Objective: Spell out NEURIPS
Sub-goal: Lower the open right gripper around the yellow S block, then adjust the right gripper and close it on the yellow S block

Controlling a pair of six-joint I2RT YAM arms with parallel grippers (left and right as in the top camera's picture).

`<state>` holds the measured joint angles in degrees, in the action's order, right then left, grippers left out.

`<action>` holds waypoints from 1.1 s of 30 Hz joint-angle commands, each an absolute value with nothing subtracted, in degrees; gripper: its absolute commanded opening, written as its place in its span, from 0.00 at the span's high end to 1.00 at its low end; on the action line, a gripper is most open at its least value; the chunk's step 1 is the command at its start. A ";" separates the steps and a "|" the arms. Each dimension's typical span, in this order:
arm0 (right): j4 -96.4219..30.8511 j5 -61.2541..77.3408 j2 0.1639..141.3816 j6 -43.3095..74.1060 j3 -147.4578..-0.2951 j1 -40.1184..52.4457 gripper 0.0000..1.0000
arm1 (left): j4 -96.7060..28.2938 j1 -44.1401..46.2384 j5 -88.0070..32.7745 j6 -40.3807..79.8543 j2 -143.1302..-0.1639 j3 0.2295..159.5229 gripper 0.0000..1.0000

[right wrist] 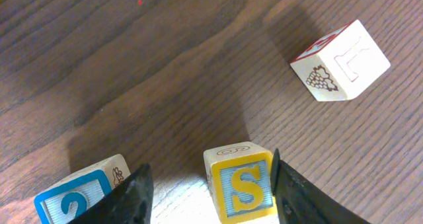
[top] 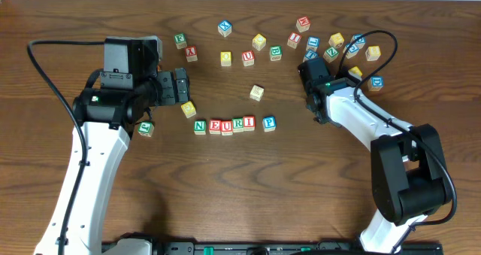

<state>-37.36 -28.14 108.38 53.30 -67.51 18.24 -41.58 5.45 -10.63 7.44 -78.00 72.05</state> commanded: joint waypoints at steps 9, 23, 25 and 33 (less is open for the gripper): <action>-35.33 -28.84 109.01 54.35 -66.52 16.75 0.49 | -41.56 5.37 -10.96 7.11 -77.47 73.36 0.02; -39.22 -28.99 109.01 54.35 -66.52 14.28 0.49 | -41.58 5.37 -10.96 7.11 -77.47 73.36 0.02; -38.98 -28.97 109.01 54.35 -66.52 14.28 0.49 | -41.56 5.37 -10.96 7.11 -77.47 73.36 0.02; -38.33 -27.55 109.01 54.39 -66.52 14.28 0.50 | -41.56 5.37 -10.96 7.11 -77.47 73.36 0.02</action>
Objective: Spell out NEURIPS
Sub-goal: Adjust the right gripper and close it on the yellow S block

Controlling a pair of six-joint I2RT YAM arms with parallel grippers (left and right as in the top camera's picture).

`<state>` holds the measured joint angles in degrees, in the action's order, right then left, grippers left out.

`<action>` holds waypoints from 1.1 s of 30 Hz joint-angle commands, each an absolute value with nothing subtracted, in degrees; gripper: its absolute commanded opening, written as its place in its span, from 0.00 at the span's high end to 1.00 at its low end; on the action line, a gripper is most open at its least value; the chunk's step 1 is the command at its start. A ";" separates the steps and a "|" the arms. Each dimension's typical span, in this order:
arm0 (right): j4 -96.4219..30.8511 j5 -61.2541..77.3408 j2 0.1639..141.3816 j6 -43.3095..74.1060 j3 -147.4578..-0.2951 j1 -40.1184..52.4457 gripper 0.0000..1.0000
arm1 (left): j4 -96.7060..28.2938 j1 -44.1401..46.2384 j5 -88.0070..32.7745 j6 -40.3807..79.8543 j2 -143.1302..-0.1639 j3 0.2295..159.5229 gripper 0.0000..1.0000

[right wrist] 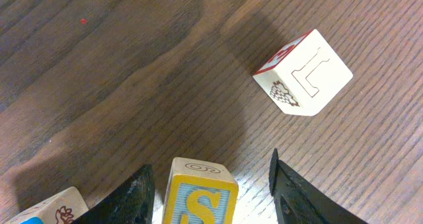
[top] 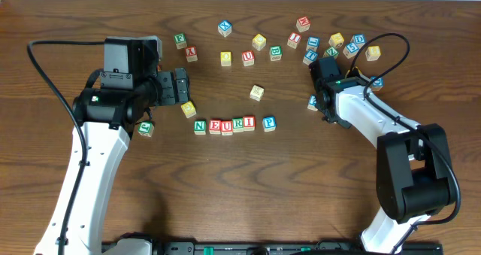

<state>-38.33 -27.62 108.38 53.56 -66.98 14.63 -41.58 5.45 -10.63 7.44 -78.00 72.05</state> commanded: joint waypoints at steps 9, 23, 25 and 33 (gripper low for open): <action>-38.30 -26.35 109.01 55.72 -66.52 14.33 0.51 | -41.58 5.37 -10.96 7.11 -77.47 73.36 0.02; -36.62 -23.59 109.01 53.74 -66.52 14.37 0.56 | -41.58 5.37 -10.96 7.11 -77.47 73.36 0.02; -36.62 -23.59 109.01 53.74 -66.52 14.61 0.55 | -41.58 5.37 -10.94 7.11 -77.47 73.36 0.02; -36.36 -23.62 109.01 53.71 -66.52 15.22 0.55 | -41.58 5.37 -10.96 7.11 -77.47 73.36 0.02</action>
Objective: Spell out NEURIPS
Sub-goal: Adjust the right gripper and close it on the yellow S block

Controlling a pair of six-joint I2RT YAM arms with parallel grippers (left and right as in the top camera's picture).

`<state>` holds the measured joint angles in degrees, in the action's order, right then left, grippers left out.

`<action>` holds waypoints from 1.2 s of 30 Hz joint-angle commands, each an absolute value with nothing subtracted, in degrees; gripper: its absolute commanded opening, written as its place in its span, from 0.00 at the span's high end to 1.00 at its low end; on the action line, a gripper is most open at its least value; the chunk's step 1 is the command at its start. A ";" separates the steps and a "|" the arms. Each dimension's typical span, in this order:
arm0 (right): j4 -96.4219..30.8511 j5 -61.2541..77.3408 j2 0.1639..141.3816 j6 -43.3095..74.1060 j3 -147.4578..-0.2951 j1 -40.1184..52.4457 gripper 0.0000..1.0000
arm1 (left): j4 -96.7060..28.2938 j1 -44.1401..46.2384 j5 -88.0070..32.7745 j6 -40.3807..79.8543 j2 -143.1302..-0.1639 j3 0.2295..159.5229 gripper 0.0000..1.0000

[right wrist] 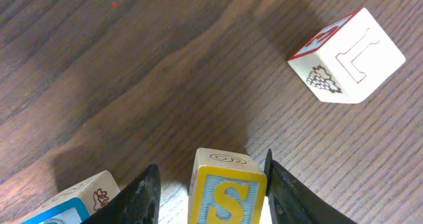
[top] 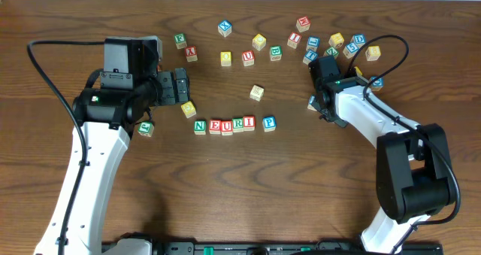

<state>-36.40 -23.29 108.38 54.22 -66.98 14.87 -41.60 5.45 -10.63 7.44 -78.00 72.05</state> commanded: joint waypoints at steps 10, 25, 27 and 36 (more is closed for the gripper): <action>-34.94 -23.59 109.10 48.56 -66.52 15.53 0.59 | -41.58 5.37 -10.96 7.11 -77.47 73.36 0.02; -32.53 -19.33 109.10 33.04 -66.52 15.53 0.59 | -41.58 5.37 -10.96 7.11 -77.47 73.36 0.02; -31.99 -17.93 109.10 30.92 -66.52 15.51 0.59 | -41.58 5.37 -10.96 7.11 -77.47 73.36 0.02; -31.79 -16.43 109.10 27.35 -66.52 15.42 0.56 | -41.58 5.37 -10.96 7.11 -77.47 73.36 0.02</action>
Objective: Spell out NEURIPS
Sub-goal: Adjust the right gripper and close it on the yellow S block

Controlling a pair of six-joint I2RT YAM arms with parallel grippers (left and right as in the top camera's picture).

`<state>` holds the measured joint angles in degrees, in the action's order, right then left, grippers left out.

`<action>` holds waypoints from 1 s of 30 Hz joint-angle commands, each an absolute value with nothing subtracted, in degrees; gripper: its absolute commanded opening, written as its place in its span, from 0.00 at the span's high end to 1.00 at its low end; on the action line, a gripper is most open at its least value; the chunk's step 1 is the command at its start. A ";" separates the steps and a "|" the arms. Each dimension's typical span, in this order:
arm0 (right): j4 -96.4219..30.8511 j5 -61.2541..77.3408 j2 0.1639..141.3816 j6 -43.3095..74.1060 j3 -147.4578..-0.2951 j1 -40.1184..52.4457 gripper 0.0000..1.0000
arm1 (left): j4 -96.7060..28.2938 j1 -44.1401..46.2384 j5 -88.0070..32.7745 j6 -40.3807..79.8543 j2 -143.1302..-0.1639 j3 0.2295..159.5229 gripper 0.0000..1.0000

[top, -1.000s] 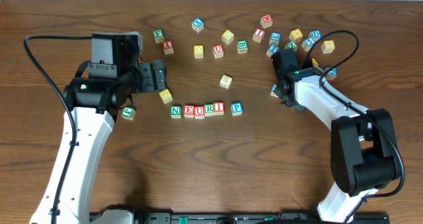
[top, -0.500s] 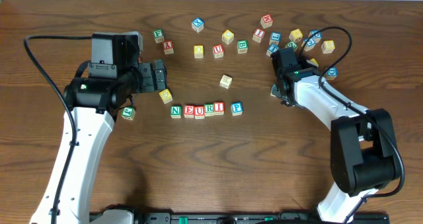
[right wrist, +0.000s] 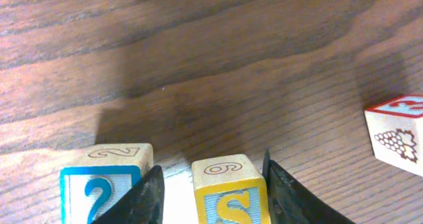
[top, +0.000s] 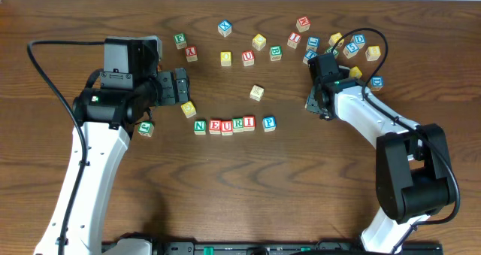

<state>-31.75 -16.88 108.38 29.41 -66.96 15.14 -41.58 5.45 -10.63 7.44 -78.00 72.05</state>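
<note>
The row of blocks N E U R I P lies at the table's middle. A yellow S block with a blue face rests on the wood between the fingers of my right gripper. The right finger touches it and a gap shows at the left finger; the gripper is open. In the overhead view my right gripper sits to the right of the P, and the S is hidden under it. My left gripper hangs open and empty left of the row.
A blue 2 block stands just outside the left finger. A red-edged block with grapes lies to the right. Several loose letter blocks scatter along the far side, a beige one above the row, a yellow one near my left gripper.
My right wrist has turned and shifted slightly left. The 2 block now sits close beside the left finger and the grape block is at the right edge. The S stays between the fingers.
The S block stood between my right gripper's wide-open fingers, against the right one. Then the gripper was farther right, with the S low in view. Later the fingers stood narrower around it. Now the wrist has turned, with the S still on the table. The left arm stayed put.
</note>
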 commanded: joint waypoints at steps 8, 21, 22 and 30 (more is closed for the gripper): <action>-35.55 -22.15 109.10 35.57 -66.50 15.35 0.55 | -41.56 5.37 -10.96 7.11 -77.47 73.36 0.02; -34.70 -21.45 109.10 36.40 -66.46 15.38 0.70 | -41.58 5.37 -10.96 7.11 -77.47 73.36 0.02; -34.46 -21.37 109.10 36.73 -66.19 15.44 0.70 | -41.58 5.37 -10.94 7.11 -77.47 73.36 0.02; -30.72 -19.53 109.10 37.69 -62.48 15.46 0.69 | -41.58 5.37 -10.96 7.11 -77.47 73.36 0.02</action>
<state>-31.38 -19.97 108.38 36.49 -63.86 15.14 -41.58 5.45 -10.63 7.44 -78.00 72.05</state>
